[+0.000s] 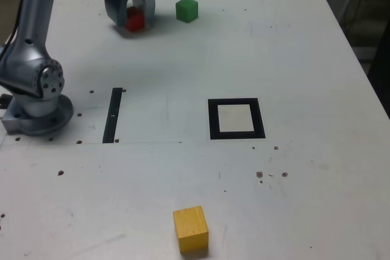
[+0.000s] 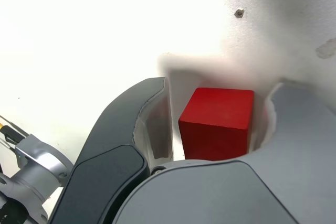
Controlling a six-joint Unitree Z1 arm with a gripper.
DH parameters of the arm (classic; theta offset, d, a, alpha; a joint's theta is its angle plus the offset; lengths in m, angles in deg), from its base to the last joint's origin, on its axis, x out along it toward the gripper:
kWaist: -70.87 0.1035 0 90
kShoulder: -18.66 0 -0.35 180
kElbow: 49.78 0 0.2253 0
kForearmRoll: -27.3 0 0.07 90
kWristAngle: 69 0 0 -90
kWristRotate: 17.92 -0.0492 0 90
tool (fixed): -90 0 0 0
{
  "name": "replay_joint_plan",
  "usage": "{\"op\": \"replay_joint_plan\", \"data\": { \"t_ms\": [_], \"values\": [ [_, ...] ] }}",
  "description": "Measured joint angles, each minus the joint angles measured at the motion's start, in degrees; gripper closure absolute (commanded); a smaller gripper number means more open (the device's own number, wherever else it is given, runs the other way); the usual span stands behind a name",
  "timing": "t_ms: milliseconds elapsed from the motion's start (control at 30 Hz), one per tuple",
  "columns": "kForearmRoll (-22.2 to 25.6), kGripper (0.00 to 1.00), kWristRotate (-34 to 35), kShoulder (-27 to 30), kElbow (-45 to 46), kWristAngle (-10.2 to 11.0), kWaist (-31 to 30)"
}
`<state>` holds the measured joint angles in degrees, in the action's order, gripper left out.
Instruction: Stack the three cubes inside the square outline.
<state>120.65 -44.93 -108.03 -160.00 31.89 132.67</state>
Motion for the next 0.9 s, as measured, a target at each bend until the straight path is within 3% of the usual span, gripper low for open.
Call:
{"op": "replay_joint_plan", "data": {
  "t_ms": [267,667,900],
  "values": [
    [0.0,0.68,0.0,0.0,-0.8,-1.6,0.0],
    [-0.8,0.78,-1.3,0.6,-1.0,-2.0,-0.4],
    [-0.4,0.80,-1.7,5.3,-0.8,-1.4,-3.8]
  ]
}}
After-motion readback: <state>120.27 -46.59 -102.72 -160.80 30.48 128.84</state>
